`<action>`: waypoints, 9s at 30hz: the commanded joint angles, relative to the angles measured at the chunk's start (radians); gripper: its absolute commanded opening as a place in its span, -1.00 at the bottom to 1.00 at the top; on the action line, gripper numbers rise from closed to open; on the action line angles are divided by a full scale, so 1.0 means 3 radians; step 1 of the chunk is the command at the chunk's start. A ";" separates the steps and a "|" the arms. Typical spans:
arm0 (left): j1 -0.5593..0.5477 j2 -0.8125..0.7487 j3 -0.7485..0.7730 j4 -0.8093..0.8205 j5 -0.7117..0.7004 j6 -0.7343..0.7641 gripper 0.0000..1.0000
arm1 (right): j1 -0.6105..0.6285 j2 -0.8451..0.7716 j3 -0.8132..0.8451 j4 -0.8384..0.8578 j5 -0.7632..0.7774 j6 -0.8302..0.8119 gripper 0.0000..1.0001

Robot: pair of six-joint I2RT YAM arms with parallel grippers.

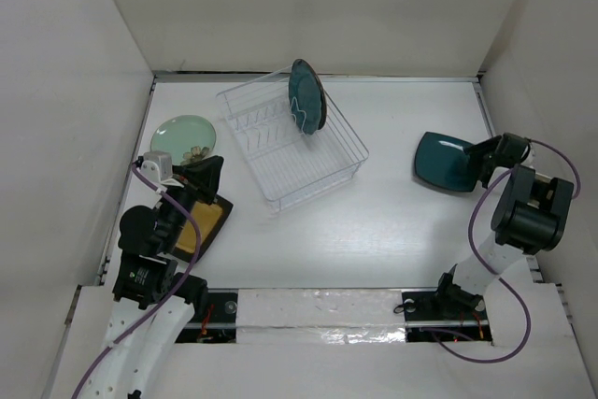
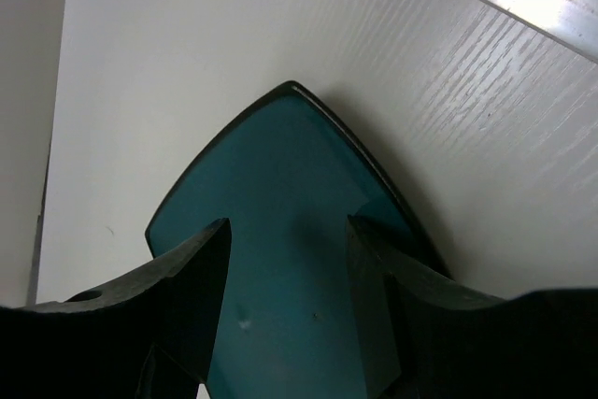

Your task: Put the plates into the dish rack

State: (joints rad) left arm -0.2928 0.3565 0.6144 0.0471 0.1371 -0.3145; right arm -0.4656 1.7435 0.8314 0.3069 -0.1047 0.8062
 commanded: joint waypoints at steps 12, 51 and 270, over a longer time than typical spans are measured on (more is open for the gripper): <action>-0.0011 0.0013 0.0023 0.0134 -0.0002 0.0041 -0.85 | 0.0182 -0.0662 -0.0521 0.0286 0.0046 -0.0065 0.08; -0.0011 -0.0033 0.0023 0.0134 -0.0007 0.0036 -0.85 | 0.0407 -0.0586 -0.0572 -0.0149 -0.0336 -0.0238 -0.02; -0.0011 0.0054 0.0008 0.0119 0.0023 0.0056 -0.85 | 0.3960 0.1521 0.5123 -0.2639 0.2205 -0.2795 -0.46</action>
State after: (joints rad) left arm -0.2932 0.3649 0.6144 0.0402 0.1314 -0.3111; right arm 0.7143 2.2528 2.3070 -0.5308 0.5365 -0.0227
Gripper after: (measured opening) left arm 0.073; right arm 0.256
